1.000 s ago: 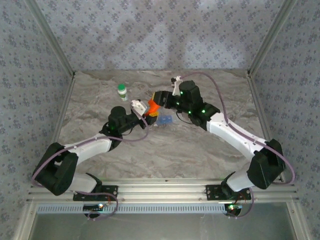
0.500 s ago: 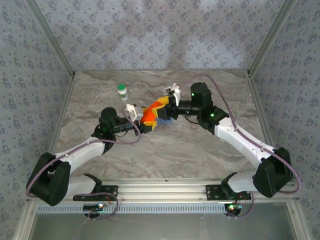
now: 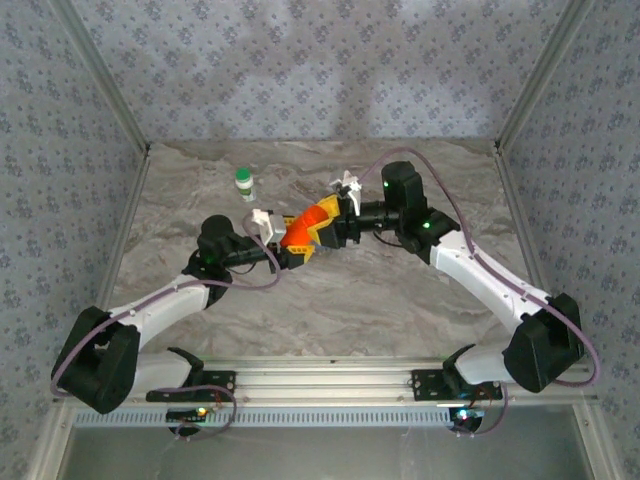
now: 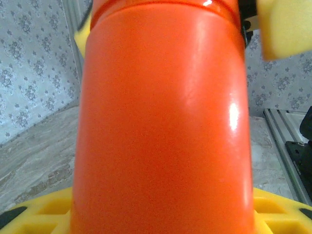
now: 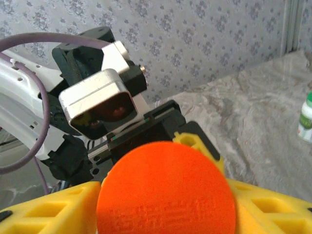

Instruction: Sort the pills into containers

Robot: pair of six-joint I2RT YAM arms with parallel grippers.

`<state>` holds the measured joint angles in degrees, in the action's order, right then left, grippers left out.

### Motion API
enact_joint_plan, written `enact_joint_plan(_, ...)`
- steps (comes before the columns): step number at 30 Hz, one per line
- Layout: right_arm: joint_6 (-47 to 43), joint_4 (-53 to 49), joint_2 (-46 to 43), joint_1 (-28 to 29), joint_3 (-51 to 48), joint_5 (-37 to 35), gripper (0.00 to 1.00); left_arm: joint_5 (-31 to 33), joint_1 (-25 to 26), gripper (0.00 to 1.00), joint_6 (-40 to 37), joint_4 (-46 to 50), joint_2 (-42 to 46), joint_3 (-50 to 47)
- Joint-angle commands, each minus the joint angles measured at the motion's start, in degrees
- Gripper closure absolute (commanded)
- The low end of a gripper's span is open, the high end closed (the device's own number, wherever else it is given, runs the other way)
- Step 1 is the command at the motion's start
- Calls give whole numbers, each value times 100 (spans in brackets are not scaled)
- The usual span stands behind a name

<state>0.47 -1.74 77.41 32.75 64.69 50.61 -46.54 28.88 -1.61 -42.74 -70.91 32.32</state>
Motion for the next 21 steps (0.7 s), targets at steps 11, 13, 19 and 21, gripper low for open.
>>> enact_joint_plan(11, 777, -190, -312, -272, -19, -1116, 2, 1451, 2, 100, 13, 43, -50, 219)
enact_joint_plan(13, 1223, -3, -295, -396, -28, -1444, 2, 1954, 27, 100, 20, 181, -45, 274)
enact_joint_plan(19, 2387, 7, -75, -65, 549, -2988, 1, 3142, 335, 100, -89, 72, -114, 275)
enact_joint_plan(21, 2589, -329, 88, 213, 943, -3626, 1, 3510, 487, 100, -202, 88, -158, 297)
